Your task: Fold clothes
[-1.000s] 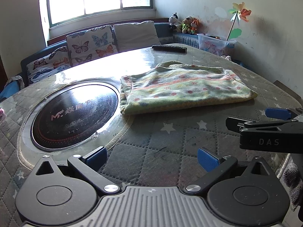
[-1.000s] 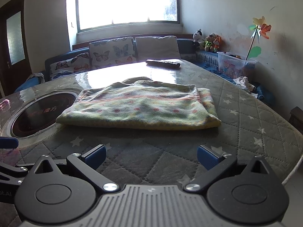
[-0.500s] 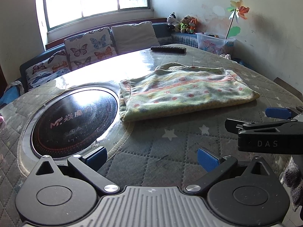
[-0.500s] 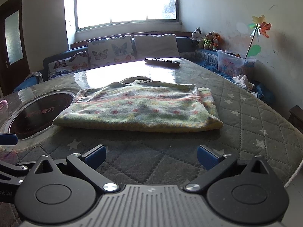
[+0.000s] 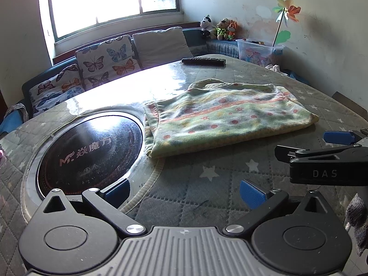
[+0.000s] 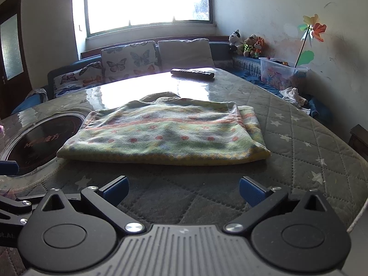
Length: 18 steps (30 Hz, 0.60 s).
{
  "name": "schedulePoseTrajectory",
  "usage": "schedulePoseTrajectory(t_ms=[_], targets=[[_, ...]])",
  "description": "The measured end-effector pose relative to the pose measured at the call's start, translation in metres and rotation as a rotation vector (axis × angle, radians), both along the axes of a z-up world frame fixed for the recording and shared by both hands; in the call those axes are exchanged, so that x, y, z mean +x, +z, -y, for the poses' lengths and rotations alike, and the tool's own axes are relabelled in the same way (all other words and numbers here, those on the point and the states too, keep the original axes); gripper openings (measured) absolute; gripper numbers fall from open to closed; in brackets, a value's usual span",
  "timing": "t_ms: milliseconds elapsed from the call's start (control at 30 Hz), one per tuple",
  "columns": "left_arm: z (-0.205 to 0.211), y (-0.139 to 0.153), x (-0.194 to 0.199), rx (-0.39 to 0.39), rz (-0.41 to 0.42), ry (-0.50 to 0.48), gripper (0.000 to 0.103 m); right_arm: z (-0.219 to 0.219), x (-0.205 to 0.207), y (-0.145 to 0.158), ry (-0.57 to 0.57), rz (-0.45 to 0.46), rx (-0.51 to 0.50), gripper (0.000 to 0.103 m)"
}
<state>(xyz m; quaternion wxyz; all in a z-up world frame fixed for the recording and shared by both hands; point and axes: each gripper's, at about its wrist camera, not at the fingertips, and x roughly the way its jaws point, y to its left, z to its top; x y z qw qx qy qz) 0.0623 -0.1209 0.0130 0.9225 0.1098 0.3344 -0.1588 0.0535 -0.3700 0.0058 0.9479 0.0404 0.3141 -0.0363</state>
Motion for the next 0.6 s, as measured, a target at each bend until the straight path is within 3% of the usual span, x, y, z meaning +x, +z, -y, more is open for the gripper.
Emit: schedulePoseTrajectory(t_ms=[600], targets=[[0.005, -0.003, 0.017, 0.012, -0.008, -0.023, 0.103, -0.002, 0.014, -0.001, -0.005, -0.021, -0.001, 0.103]])
